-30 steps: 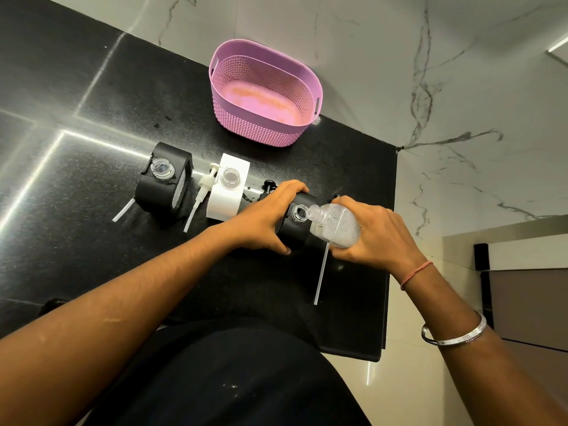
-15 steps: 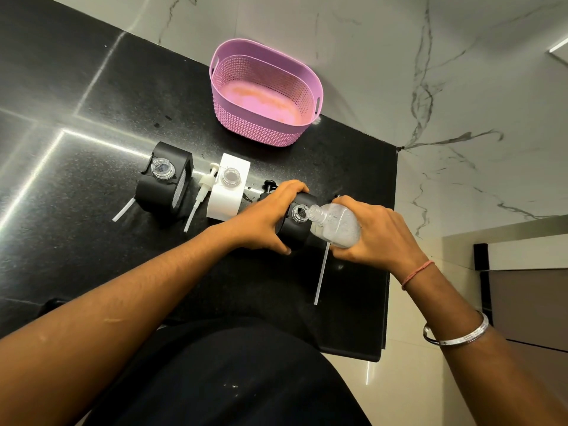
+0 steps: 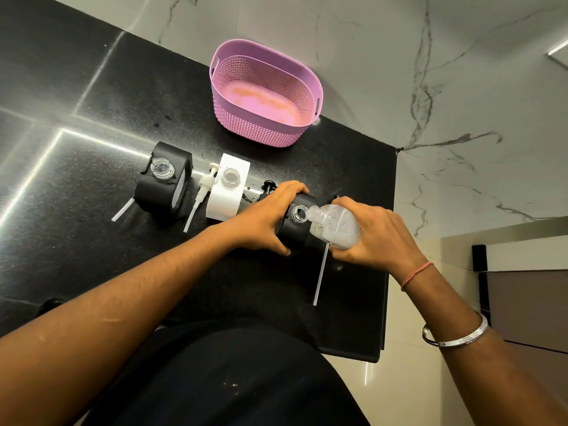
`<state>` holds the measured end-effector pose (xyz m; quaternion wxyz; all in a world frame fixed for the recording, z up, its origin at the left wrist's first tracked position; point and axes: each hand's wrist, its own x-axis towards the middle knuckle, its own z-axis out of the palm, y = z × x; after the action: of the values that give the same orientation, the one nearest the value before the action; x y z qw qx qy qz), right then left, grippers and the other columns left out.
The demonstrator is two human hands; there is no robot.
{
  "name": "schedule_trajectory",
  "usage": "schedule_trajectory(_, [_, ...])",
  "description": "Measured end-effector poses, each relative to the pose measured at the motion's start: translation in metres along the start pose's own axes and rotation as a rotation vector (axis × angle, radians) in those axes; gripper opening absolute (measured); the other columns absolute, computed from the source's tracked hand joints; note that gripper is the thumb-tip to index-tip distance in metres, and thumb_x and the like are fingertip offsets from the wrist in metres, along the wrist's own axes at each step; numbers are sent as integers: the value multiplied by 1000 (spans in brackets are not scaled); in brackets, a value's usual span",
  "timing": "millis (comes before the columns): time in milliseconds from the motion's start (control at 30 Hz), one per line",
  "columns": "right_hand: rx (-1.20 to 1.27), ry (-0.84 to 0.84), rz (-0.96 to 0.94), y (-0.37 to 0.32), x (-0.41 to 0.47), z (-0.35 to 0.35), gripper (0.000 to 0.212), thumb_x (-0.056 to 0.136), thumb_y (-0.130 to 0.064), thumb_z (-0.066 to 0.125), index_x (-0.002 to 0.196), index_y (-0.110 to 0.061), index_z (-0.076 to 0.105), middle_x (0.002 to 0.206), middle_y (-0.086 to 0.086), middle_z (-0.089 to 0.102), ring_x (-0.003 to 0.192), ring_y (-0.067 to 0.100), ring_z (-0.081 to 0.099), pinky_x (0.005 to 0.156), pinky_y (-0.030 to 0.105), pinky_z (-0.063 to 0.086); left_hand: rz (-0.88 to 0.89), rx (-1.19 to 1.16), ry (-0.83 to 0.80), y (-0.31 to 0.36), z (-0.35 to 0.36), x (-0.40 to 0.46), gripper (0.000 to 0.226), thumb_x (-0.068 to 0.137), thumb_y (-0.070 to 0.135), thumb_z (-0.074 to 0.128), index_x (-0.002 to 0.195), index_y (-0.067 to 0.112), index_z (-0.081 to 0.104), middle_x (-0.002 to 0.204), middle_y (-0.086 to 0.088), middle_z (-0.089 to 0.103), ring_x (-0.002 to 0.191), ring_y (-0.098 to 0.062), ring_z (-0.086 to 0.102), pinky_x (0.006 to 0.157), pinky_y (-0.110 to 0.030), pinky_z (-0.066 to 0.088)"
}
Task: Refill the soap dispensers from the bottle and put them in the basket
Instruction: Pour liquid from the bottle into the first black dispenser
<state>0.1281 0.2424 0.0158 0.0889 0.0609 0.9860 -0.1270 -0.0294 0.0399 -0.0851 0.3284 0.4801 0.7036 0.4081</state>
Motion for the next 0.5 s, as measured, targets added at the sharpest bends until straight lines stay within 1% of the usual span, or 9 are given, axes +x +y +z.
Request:
schedule_trajectory(100, [-22,-11,8,0,1,0,72,67,-71,66,128,-41,43,107,-9,68,90,21,69,72,44,61,-7,0,5,0,0,0,118,59,20,100,151,31,27,149,14,31,128,-15,51,105,-39,53])
schedule_trajectory(300, [-11,-18,13,-1,0,-1,73,67,-71,66,129,-40,42,109,-6,69,92,22,70,74,45,62,-50,-31,11,0,1,-1,124,61,17,100,157,30,22,149,10,35,128,-14,52,103,-29,50])
schedule_trajectory(400, [-13,-22,14,1,0,-1,77,68,-70,69,133,-35,47,110,-6,69,92,21,70,74,41,63,-62,-50,10,1,1,-1,124,61,15,99,157,31,22,148,7,38,125,-15,55,102,-31,52])
schedule_trajectory(500, [-29,-17,16,0,0,-1,74,68,-69,70,131,-37,47,106,-9,69,89,20,69,71,40,61,-65,-57,3,2,0,-1,122,61,13,99,155,32,23,146,6,40,122,-16,57,100,-32,54])
